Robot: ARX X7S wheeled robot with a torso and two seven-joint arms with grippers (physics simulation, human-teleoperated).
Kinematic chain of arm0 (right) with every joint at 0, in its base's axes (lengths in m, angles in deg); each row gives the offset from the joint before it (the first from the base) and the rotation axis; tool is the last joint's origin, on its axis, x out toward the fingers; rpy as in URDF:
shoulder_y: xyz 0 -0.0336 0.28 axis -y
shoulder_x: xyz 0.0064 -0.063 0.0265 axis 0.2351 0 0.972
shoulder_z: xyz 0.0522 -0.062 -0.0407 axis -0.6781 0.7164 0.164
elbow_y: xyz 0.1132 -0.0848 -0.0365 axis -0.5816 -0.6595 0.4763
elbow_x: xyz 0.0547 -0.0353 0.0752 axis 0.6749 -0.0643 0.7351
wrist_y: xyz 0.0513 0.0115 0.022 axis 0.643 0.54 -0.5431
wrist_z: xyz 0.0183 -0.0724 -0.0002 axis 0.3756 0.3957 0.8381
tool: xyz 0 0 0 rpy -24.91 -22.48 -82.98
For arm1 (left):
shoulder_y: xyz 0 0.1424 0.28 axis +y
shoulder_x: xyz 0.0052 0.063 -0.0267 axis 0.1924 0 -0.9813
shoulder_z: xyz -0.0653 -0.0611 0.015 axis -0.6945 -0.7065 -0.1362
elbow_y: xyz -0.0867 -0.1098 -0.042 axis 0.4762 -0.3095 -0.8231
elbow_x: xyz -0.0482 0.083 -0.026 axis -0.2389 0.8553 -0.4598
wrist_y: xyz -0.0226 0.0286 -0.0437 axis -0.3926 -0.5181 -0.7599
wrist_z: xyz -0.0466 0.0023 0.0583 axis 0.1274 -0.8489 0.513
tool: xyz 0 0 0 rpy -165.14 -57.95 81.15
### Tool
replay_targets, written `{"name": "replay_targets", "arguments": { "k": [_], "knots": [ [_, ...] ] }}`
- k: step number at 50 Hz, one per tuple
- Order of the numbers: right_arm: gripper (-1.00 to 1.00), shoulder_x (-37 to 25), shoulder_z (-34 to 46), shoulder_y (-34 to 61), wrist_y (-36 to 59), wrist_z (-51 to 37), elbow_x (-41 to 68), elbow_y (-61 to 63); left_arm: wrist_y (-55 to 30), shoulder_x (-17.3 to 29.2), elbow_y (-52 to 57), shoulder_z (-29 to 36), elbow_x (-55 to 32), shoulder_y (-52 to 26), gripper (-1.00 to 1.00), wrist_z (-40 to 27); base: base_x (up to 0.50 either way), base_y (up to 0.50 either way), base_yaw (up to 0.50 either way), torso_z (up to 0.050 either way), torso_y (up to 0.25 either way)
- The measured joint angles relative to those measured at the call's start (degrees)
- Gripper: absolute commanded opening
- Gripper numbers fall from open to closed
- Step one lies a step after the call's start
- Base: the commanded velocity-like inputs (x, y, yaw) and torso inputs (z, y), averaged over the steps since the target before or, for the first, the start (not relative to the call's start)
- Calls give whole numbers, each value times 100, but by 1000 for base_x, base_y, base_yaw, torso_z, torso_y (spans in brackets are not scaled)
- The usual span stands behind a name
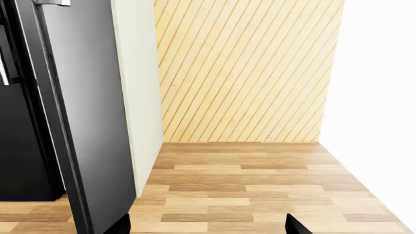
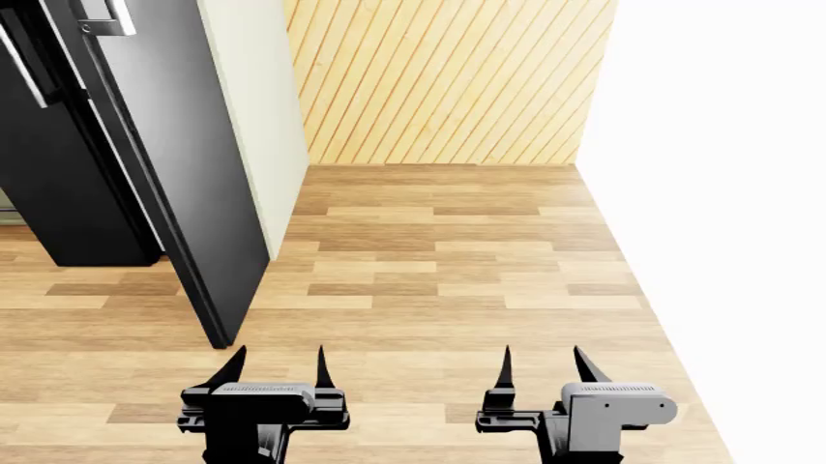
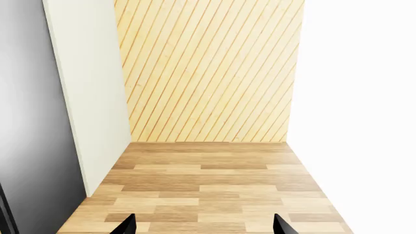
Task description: Close the fridge door
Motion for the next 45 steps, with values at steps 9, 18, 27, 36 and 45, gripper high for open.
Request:
{"name": "replay_targets", "arguments": {
  "k": [9,18,27,36,45],
  "knots": [
    [100,-97,109,-11,-30,-113,118,19,-16,96,3,117,-89,-3,100,-120,0,0,0,0,0],
    [100,-211,248,8,-32,-242,226,6,-51,201,-20,245,-170,-22,100,-295,48,0,0,0,0],
    [100,-301,350,43,-8,-360,331,-13,-109,290,-35,368,-218,-50,100,-455,236,0,0,0,0],
    [100,-375,430,63,-3,-450,431,-23,-131,366,-43,461,-291,-68,100,-562,270,0,0,0,0],
    [100,-438,502,77,-6,-528,505,-32,-134,428,-52,536,-360,-82,100,-647,312,0,0,0,0]
  ]
}}
